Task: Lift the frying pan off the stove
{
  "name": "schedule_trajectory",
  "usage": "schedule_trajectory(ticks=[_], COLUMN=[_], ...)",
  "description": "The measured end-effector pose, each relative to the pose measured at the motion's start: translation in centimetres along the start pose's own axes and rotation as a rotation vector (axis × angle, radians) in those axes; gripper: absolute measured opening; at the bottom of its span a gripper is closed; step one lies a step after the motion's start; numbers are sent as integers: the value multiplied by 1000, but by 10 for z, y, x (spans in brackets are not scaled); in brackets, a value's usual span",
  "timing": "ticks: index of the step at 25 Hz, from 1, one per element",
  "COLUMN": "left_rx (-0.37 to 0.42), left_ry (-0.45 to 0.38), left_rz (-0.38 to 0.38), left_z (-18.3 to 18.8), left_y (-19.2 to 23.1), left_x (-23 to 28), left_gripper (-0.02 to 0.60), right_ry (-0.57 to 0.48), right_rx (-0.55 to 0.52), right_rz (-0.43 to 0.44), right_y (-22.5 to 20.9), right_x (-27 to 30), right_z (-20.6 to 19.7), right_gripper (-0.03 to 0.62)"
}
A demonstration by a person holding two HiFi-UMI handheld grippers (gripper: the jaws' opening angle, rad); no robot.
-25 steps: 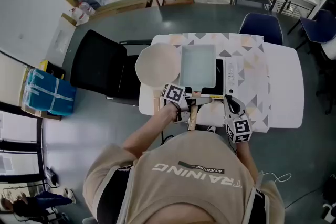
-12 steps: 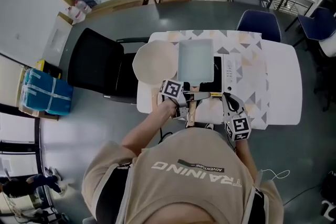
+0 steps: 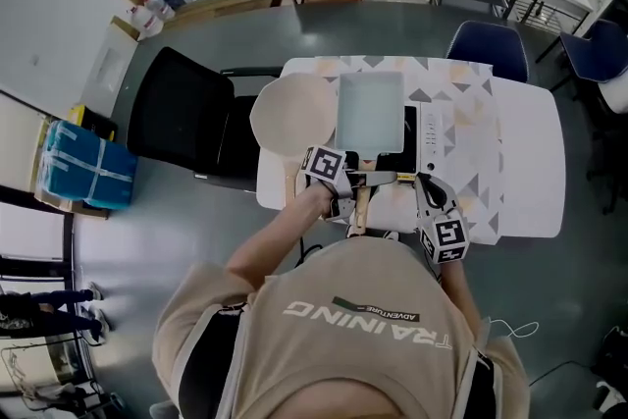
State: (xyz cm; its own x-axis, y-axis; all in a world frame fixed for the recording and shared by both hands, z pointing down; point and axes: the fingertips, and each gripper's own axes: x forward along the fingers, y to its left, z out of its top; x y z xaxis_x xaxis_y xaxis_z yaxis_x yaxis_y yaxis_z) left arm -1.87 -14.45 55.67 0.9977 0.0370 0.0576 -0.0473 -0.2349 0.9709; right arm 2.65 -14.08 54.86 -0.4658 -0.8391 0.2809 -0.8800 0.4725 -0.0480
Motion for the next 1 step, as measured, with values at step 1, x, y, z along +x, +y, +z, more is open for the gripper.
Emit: schedule_trajectory(ticks=[1], left_rx=[10], left_ry=[1], left_rz=[0], left_z=[1], left_y=[-1], left_x=[0], left_gripper=[120], right_ry=[1], right_rx=[-3], right_rz=[4], right_y=[1], right_x=[1], right_z=[1], right_gripper=[-3])
